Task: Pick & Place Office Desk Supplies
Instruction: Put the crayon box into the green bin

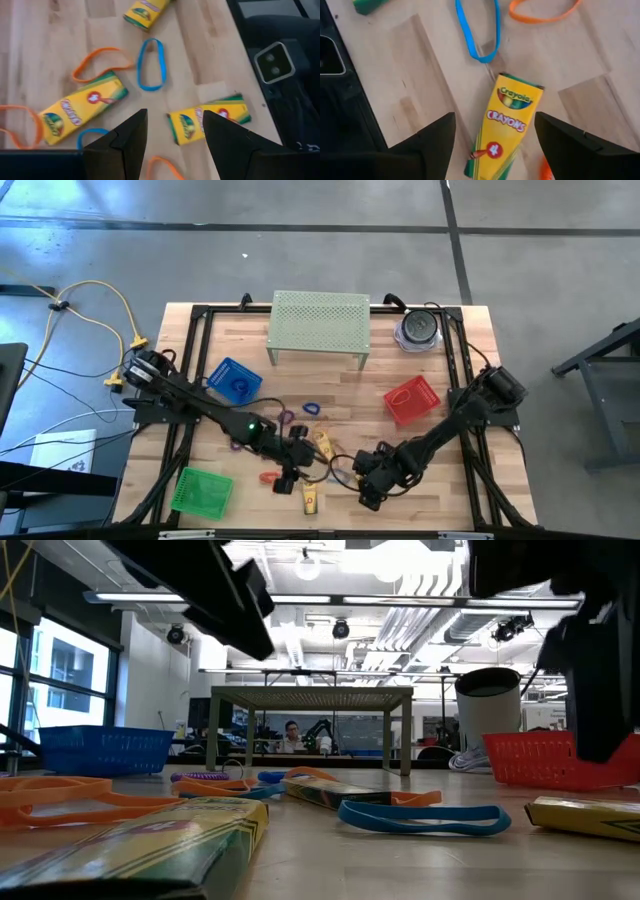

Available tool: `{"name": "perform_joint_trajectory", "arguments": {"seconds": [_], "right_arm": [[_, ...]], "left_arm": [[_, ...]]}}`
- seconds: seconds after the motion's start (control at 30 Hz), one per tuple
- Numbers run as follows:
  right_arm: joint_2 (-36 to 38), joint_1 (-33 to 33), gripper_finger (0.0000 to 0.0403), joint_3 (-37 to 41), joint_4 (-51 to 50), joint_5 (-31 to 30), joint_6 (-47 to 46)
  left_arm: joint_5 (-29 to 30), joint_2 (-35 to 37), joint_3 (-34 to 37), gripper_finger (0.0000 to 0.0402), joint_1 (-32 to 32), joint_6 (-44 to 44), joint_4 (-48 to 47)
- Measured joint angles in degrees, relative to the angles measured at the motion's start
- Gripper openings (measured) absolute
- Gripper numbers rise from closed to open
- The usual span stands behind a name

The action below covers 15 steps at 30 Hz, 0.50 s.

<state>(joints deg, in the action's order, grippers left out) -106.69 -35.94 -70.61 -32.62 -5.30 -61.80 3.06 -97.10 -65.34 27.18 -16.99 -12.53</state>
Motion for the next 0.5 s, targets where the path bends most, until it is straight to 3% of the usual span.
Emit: {"name": "perform_joint_trajectory", "arguments": {"seconds": [0.5], "right_arm": [[-5.01, 0.31, 0.0224, -0.07, -0.79, -0.5, 5.07]], "left_arm": [[3.21, 0.02, 0.0, 0.0186, 1.59, -0.63, -0.3]]}}
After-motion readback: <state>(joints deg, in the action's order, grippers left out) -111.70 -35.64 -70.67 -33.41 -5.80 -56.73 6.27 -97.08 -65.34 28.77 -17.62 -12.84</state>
